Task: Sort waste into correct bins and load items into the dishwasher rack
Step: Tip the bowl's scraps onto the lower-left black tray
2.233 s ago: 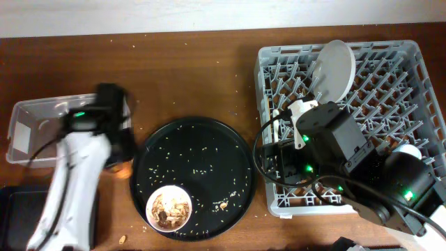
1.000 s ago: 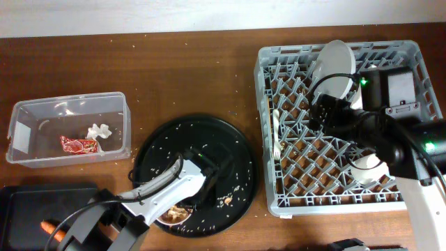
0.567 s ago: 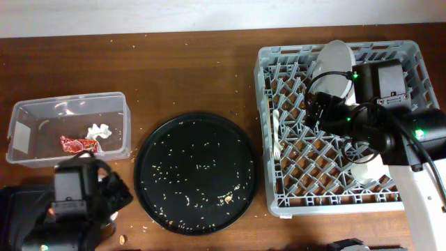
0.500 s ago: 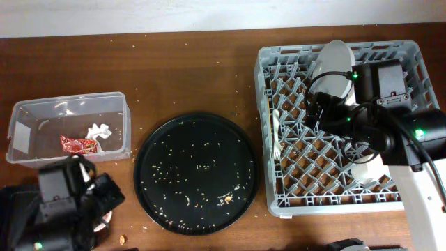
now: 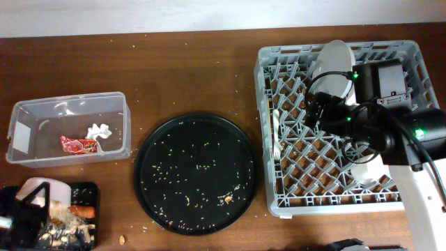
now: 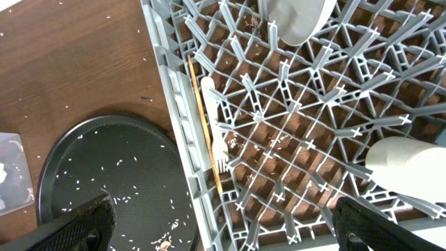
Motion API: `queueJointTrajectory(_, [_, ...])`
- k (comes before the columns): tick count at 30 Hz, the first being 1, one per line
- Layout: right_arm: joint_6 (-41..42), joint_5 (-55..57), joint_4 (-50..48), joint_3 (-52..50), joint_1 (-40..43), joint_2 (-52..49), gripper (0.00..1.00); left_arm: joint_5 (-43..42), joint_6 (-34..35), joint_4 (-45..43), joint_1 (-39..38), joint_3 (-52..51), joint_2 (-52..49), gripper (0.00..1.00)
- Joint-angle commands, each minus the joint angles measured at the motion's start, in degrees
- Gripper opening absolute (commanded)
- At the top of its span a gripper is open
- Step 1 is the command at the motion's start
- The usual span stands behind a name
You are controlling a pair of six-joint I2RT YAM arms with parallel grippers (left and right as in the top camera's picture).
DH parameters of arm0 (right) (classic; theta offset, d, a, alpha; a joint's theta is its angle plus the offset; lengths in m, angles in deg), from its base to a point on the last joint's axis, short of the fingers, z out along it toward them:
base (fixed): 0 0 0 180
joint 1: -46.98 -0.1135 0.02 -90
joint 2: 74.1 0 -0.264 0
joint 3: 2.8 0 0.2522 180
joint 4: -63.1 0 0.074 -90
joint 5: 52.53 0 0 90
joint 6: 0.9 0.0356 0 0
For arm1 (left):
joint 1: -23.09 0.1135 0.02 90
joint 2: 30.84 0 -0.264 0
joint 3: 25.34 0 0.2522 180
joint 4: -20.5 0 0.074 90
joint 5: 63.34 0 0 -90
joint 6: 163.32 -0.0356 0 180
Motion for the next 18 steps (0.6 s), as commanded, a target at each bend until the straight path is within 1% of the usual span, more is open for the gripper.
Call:
queueJointTrajectory(1, [0.0,0.3,0.0,0.3,0.2,-0.3,0.99,-14.6,-9.0,-0.1,8.5,-4.6,-6.3,0.00])
queueJointTrajectory(2, [0.0,0.3,0.0,0.3,0.2,-0.3,0.99,-16.0,-9.3,-0.1,8.9,-4.8,-7.4,0.00])
queueJointTrajectory(10, [0.0,0.3,0.0,0.3,0.2,-0.3,0.99,-16.0,-9.2,1.2,8.7,-4.8,-7.9,0.00])
queueJointTrajectory(12, [0.0,0.3,0.0,0.3,0.2,-0.3,0.99,-16.0,-9.2,2.2,7.3,-4.5,-7.9,0.00])
queueJointTrajectory(13, [0.0,0.3,0.0,0.3,0.2,-0.3,0.99,-16.0,-9.2,2.3,5.1,-3.0,-7.6,0.00])
queueJointTrajectory(15, [0.0,0.3,0.0,0.3,0.2,-0.3,0.99,-13.9,-9.2,2.6,-3.3,4.2,-7.6,0.00])
queueJointTrajectory(16, [0.0,0.3,0.0,0.3,0.2,-0.3,0.99,-10.8,-9.2,7.5,-15.9,14.0,-7.6,0.00])
queueJointTrajectory(17, [0.0,0.3,0.0,0.3,0.2,-0.3,0.99,-9.2,-9.2,11.0,-26.0,21.1,-7.6,0.00])
queueJointTrajectory(18, [0.0,0.3,0.0,0.3,0.2,-0.3,0.99,-8.3,-7.6,11.6,-35.1,26.1,-7.6,0.00])
